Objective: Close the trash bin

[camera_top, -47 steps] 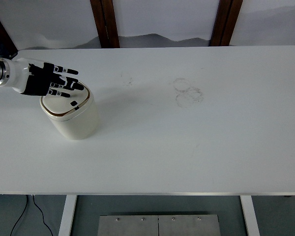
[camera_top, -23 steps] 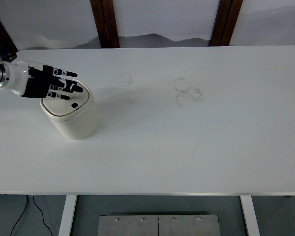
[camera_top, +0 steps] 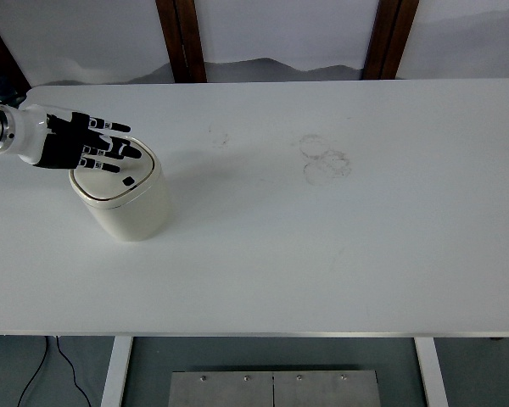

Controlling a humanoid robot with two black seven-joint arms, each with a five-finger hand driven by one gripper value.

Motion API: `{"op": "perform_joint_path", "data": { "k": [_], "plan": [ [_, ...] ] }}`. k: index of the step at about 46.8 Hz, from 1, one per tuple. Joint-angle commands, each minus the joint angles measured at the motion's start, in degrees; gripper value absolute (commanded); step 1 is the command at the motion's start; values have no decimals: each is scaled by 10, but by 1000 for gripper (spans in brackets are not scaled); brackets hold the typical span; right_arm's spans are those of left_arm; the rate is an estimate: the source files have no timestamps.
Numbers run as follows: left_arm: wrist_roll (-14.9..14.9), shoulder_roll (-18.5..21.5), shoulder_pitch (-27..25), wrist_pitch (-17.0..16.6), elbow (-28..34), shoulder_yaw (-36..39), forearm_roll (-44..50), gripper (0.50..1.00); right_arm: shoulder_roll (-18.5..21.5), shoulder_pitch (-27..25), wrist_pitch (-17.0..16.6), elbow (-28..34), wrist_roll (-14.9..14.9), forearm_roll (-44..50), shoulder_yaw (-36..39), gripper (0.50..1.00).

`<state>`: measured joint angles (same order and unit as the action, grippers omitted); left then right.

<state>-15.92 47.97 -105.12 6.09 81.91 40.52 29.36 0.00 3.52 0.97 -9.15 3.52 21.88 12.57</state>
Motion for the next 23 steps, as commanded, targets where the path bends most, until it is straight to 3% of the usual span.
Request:
{"op": "perform_joint_path", "data": {
  "k": [1,23],
  "plan": [
    [0,0,0,0,0,0,0,1000,0,0,0,0,0,0,0,995],
    [-3,-2,-8,0,1,0,-1,1000,0,0,0,0,0,0,0,995]
  ]
}}
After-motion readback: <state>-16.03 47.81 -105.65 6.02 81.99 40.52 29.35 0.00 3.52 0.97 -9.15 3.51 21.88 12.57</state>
